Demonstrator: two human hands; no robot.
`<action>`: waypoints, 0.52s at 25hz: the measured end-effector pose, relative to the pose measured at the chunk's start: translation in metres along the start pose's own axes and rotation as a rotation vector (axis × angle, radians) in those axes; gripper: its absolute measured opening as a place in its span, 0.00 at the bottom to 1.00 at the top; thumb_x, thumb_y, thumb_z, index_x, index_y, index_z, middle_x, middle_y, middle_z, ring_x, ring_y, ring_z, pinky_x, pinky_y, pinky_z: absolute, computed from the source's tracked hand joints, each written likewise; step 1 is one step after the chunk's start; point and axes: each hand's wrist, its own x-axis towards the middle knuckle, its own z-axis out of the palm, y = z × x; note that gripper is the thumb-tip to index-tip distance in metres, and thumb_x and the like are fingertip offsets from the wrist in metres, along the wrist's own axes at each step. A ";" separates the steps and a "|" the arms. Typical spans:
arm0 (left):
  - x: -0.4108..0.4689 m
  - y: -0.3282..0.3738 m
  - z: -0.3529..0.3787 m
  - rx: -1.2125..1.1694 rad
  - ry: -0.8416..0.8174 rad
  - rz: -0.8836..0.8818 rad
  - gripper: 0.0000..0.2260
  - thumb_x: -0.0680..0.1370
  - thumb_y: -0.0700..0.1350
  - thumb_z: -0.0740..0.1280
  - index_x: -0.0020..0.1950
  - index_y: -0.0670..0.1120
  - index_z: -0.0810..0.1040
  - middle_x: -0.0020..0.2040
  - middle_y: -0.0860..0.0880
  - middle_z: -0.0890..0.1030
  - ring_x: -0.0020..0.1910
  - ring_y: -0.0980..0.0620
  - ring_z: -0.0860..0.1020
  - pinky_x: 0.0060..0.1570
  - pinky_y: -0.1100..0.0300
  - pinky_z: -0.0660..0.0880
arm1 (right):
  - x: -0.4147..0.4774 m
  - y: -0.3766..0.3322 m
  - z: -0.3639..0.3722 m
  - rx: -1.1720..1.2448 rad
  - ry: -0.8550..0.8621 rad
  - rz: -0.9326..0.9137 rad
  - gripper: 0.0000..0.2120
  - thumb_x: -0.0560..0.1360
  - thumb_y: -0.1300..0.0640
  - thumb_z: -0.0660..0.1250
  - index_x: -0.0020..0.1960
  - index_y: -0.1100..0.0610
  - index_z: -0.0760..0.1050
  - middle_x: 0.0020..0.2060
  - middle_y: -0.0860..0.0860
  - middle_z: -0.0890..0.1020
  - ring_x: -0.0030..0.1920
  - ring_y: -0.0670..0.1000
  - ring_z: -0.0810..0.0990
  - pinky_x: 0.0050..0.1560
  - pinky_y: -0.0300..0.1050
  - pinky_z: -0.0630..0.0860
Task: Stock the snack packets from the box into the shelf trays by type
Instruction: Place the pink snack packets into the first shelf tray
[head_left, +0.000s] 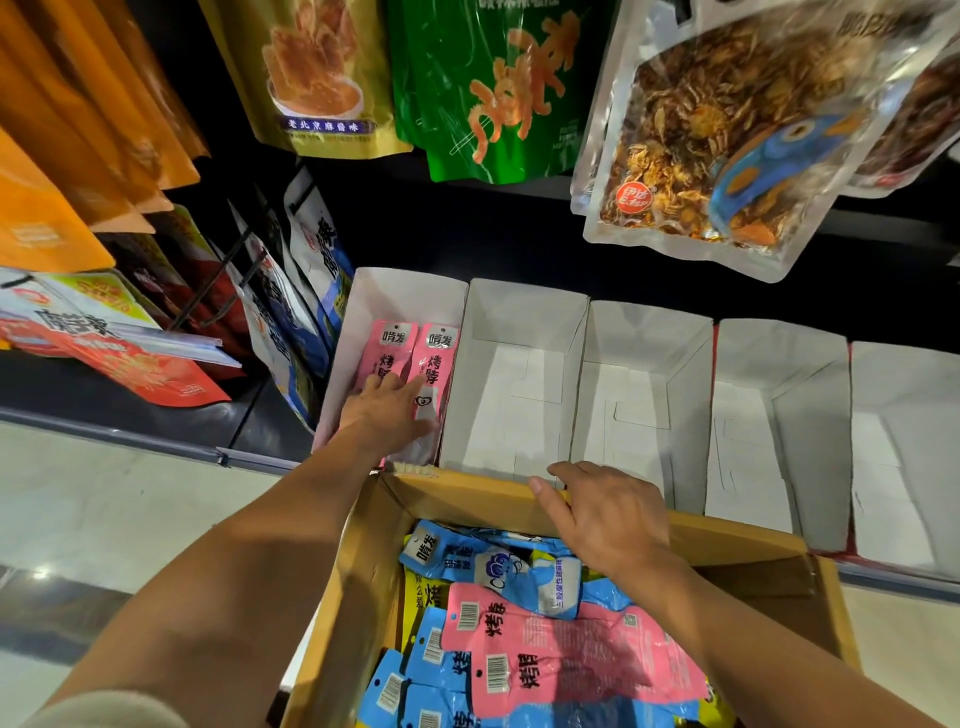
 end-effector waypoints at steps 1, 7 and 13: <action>0.000 0.001 0.001 0.006 0.002 0.004 0.36 0.79 0.67 0.62 0.82 0.58 0.51 0.77 0.46 0.65 0.76 0.40 0.62 0.69 0.39 0.69 | 0.000 0.000 0.000 -0.002 0.003 -0.003 0.39 0.75 0.27 0.33 0.66 0.41 0.74 0.55 0.43 0.83 0.54 0.47 0.81 0.48 0.45 0.78; -0.003 0.004 0.000 0.059 0.059 0.027 0.36 0.78 0.68 0.62 0.81 0.56 0.52 0.79 0.48 0.63 0.76 0.41 0.62 0.72 0.40 0.67 | -0.001 0.000 -0.003 -0.012 0.016 -0.009 0.40 0.74 0.28 0.32 0.66 0.41 0.74 0.55 0.43 0.83 0.54 0.46 0.81 0.47 0.44 0.77; -0.002 0.005 0.002 0.117 -0.011 -0.017 0.39 0.79 0.70 0.56 0.83 0.57 0.43 0.84 0.50 0.49 0.81 0.39 0.54 0.76 0.38 0.59 | 0.000 0.000 -0.001 -0.020 0.024 -0.003 0.39 0.75 0.28 0.33 0.65 0.42 0.76 0.53 0.44 0.84 0.52 0.47 0.82 0.45 0.44 0.78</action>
